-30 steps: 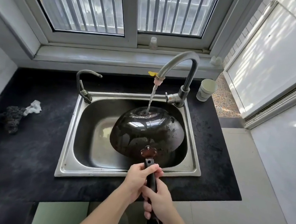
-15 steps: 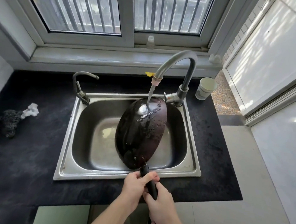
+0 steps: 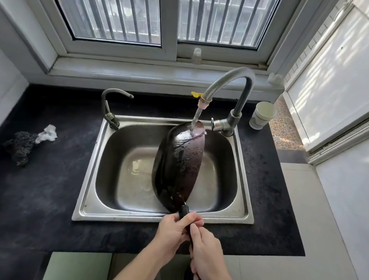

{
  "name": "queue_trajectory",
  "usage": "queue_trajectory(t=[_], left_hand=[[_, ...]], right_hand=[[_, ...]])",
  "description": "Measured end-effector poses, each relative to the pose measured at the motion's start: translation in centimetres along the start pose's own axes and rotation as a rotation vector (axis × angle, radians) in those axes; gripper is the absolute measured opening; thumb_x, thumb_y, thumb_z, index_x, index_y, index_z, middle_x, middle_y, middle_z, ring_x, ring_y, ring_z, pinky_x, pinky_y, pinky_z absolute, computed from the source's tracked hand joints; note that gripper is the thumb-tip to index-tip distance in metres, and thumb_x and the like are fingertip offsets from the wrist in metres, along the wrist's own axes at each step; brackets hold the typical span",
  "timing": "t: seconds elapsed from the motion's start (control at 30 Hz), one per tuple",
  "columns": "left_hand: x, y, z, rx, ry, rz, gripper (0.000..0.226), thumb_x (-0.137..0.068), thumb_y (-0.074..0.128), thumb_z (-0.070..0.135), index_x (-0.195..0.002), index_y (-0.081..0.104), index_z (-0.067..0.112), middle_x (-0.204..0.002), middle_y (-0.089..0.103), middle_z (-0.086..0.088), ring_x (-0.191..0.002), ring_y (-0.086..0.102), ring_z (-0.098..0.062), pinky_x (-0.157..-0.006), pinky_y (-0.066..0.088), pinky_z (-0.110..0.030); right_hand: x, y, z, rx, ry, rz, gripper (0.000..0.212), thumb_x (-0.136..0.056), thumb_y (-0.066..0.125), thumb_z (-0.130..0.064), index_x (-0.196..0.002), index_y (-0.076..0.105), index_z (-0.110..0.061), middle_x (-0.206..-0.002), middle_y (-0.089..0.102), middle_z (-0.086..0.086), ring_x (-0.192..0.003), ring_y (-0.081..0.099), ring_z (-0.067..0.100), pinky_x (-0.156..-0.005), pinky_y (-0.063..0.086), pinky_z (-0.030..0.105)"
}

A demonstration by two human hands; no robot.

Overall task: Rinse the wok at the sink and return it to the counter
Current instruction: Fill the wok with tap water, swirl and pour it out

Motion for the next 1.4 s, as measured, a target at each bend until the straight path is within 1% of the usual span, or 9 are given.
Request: queue_trajectory(t=[0.1, 0.23, 0.33, 0.47, 0.63, 0.77, 0.97, 1.17, 1.4], left_hand=[[0.0, 0.0, 0.1, 0.002, 0.002, -0.005, 0.023, -0.094, 0.063, 0.014, -0.104, 0.071, -0.006, -0.101, 0.076, -0.02, -0.096, 0.074, -0.025, -0.079, 0.06, -0.029], [0.1, 0.1, 0.3, -0.03, 0.026, 0.019, 0.022, -0.092, 0.066, 0.014, -0.102, 0.072, -0.004, -0.098, 0.077, -0.018, -0.094, 0.075, -0.025, -0.073, 0.061, -0.027], [0.3, 0.6, 0.4, -0.011, 0.042, 0.024, 0.023, -0.09, 0.068, 0.015, -0.101, 0.072, -0.005, -0.097, 0.077, -0.018, -0.088, 0.075, -0.023, -0.072, 0.06, -0.027], [0.7, 1.0, 0.5, 0.073, 0.057, -0.035, 0.023, -0.093, 0.065, 0.013, -0.108, 0.07, -0.004, -0.105, 0.075, -0.019, -0.099, 0.074, -0.026, -0.079, 0.06, -0.03], [1.1, 1.3, 1.5, 0.088, 0.102, -0.108, 0.025, -0.093, 0.063, 0.011, -0.11, 0.069, -0.005, -0.107, 0.075, -0.02, -0.104, 0.072, -0.029, -0.085, 0.06, -0.035], [0.9, 1.5, 2.9, 0.049, 0.124, -0.127, 0.026, -0.09, 0.065, 0.012, -0.109, 0.07, -0.005, -0.105, 0.075, -0.02, -0.103, 0.073, -0.029, -0.088, 0.059, -0.038], [0.9, 2.2, 5.1, 0.034, 0.197, -0.119, 0.03, -0.082, 0.072, 0.016, -0.105, 0.072, -0.003, -0.103, 0.076, -0.018, -0.101, 0.073, -0.027, -0.088, 0.059, -0.038], [1.2, 2.7, 5.4, 0.075, 0.171, -0.167, 0.025, -0.094, 0.061, 0.009, -0.116, 0.065, -0.004, -0.114, 0.074, -0.014, -0.106, 0.071, -0.026, -0.084, 0.06, -0.037], [1.0, 1.9, 6.3, -0.082, 0.23, -0.096, 0.017, -0.085, 0.073, 0.011, -0.1, 0.073, 0.001, -0.101, 0.077, -0.017, -0.096, 0.074, -0.029, -0.087, 0.059, -0.048]], right_hand=[[0.4, -0.3, -0.8, 0.01, -0.007, -0.002, 0.031, -0.102, 0.04, -0.039, -0.079, 0.059, -0.028, -0.071, 0.06, -0.001, -0.044, 0.053, 0.008, -0.045, 0.044, 0.025], [0.8, -0.6, -1.1, 0.017, -0.004, -0.07, 0.032, -0.098, 0.051, -0.043, -0.098, 0.063, -0.013, -0.068, 0.063, 0.005, -0.039, 0.056, 0.014, -0.04, 0.048, 0.031], [0.7, -0.9, -1.3, -0.029, -0.022, -0.134, 0.021, -0.094, 0.061, -0.037, -0.096, 0.063, -0.016, -0.061, 0.063, 0.006, -0.041, 0.056, 0.022, -0.041, 0.05, 0.036], [0.6, -1.1, -1.5, -0.127, 0.004, -0.247, 0.022, -0.092, 0.066, -0.03, -0.099, 0.058, -0.011, -0.057, 0.056, 0.003, -0.04, 0.051, 0.019, -0.038, 0.046, 0.03], [1.2, -1.6, -2.9, -0.313, 0.036, -0.391, 0.016, -0.094, 0.063, -0.018, -0.099, 0.055, -0.005, -0.062, 0.051, 0.003, -0.039, 0.047, 0.014, -0.034, 0.043, 0.026], [0.8, -2.0, -4.2, -0.353, 0.047, -0.436, 0.011, -0.094, 0.062, -0.012, -0.097, 0.055, -0.004, -0.064, 0.05, 0.003, -0.041, 0.047, 0.013, -0.035, 0.043, 0.025], [0.3, -2.4, -6.1, -0.429, 0.001, -0.473, 0.013, -0.094, 0.063, -0.01, -0.1, 0.055, -0.002, -0.064, 0.048, 0.004, -0.043, 0.045, 0.013, -0.034, 0.043, 0.024], [0.5, -1.7, -5.7, -0.595, -0.003, -0.526, 0.012, -0.094, 0.064, -0.008, -0.096, 0.052, -0.004, -0.065, 0.047, 0.006, -0.041, 0.043, 0.012, -0.034, 0.042, 0.023], [0.7, -0.7, -5.5, -0.737, 0.024, -0.58, 0.024, -0.088, 0.068, -0.014, -0.101, 0.051, -0.005, -0.065, 0.047, 0.005, -0.04, 0.041, 0.01, -0.033, 0.042, 0.022]])
Point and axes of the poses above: each hand's wrist, its own x-axis away from the middle knuckle, its own y-axis out of the palm, z = x × y, the point moved 8 cm from there along -x, towards the middle knuckle
